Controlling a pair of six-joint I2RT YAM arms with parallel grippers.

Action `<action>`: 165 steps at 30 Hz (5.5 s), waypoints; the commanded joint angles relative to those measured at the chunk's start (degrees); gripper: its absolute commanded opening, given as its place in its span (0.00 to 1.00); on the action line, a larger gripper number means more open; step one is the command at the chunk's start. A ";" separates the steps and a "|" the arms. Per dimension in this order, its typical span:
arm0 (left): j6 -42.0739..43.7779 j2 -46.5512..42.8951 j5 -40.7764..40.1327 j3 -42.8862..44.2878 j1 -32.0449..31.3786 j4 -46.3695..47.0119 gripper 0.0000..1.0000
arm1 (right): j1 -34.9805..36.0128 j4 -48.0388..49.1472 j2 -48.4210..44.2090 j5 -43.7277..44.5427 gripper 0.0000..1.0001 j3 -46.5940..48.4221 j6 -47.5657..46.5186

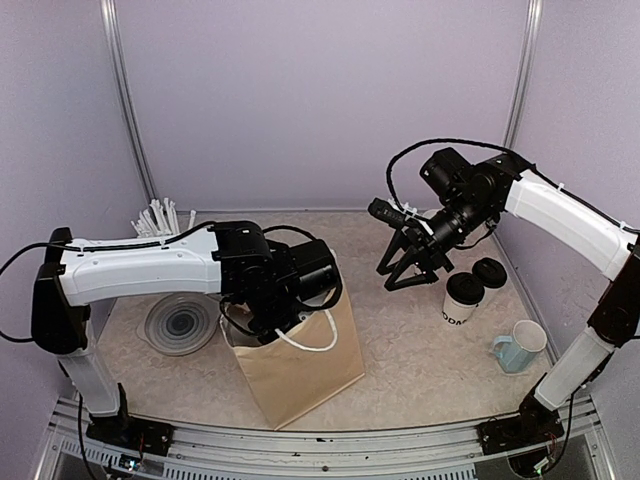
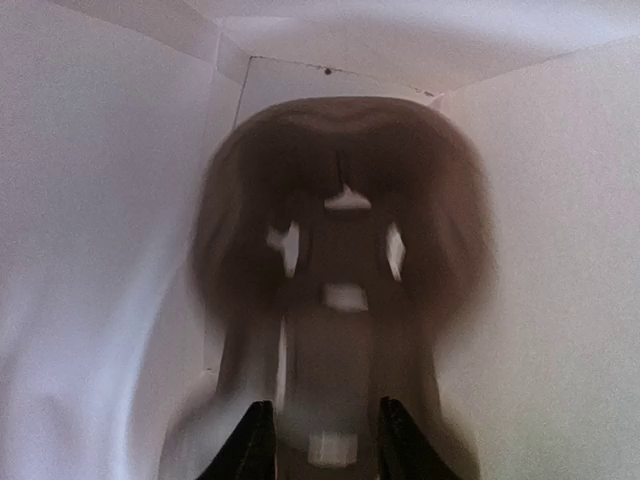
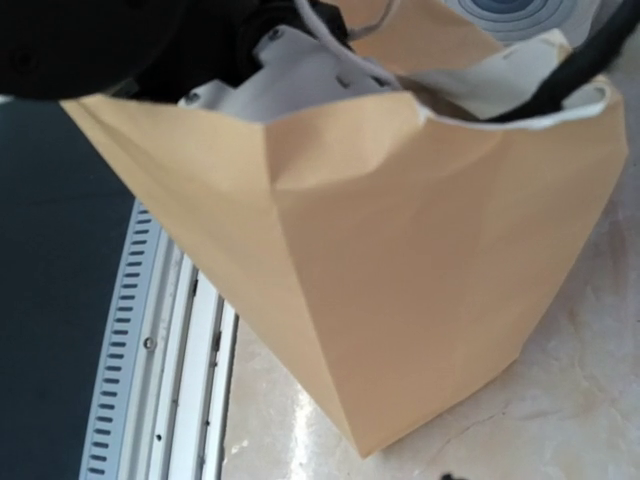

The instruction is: Pack the takeout coffee

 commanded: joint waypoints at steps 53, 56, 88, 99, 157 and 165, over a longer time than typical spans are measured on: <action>8.27 3.73 -15.95 40.62 1.21 -4.48 0.51 | -1.30 0.22 -2.58 3.47 0.50 -0.70 -0.27; 5.11 -0.88 -21.66 38.56 1.51 -4.77 0.53 | -1.29 -0.15 -2.37 3.27 0.50 -0.19 -0.34; 16.16 -10.53 0.23 14.49 3.15 16.32 0.00 | -3.93 1.25 -2.45 1.69 0.46 -0.51 0.36; 24.10 -3.00 -2.79 24.39 4.68 15.55 0.00 | -10.43 4.66 -1.90 3.61 0.44 0.37 3.86; 26.28 -3.10 -2.20 19.60 11.04 21.05 0.00 | 11.25 5.59 -12.62 9.82 0.64 -0.71 -10.40; 26.61 -2.05 -4.06 22.62 11.48 20.48 0.00 | 11.45 13.94 -10.45 12.58 0.00 0.69 -5.52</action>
